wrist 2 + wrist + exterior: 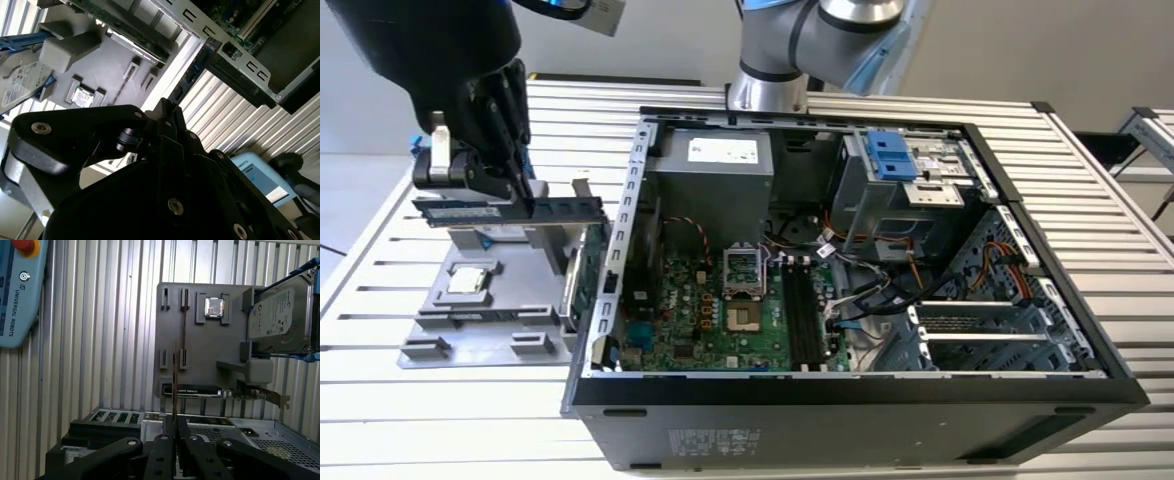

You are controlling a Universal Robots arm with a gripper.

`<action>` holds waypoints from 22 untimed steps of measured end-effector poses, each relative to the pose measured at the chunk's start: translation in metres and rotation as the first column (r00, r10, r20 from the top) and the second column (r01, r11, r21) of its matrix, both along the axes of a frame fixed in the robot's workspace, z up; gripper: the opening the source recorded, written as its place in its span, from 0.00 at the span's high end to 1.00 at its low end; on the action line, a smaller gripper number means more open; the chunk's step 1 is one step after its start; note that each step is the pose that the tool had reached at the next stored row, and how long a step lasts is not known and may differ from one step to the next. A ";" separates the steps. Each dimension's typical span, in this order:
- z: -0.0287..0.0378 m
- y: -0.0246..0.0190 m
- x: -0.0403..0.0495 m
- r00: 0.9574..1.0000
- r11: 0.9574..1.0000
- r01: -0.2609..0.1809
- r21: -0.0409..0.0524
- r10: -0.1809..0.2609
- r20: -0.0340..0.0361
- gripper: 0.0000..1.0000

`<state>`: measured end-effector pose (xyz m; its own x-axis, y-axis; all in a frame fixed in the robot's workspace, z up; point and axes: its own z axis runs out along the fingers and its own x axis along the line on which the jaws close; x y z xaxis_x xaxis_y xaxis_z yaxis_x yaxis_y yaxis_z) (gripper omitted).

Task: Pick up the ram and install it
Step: 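Pick up the ram and move it above insertion slot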

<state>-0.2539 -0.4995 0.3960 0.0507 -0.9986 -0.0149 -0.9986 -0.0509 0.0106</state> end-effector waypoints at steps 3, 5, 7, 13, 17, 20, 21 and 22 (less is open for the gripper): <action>0.0001 0.0000 0.0034 1.000 1.000 0.000 0.000 0.000 0.000 1.00; 0.0002 0.0000 0.0056 1.000 1.000 0.000 0.000 0.000 0.000 1.00; 0.0003 0.0000 0.0077 1.000 1.000 0.000 0.000 0.000 0.000 1.00; 0.0005 0.0000 0.0141 1.000 1.000 0.000 0.000 0.000 0.000 1.00; 0.0005 0.0000 0.0182 1.000 1.000 0.000 0.000 0.000 0.000 1.00; 0.0007 0.0000 0.0214 1.000 1.000 0.000 0.000 0.000 0.000 1.00; 0.0006 0.0000 0.0224 1.000 1.000 0.000 0.000 0.000 0.000 1.00; 0.0007 0.0000 0.0235 1.000 1.000 0.000 0.000 0.000 0.000 1.00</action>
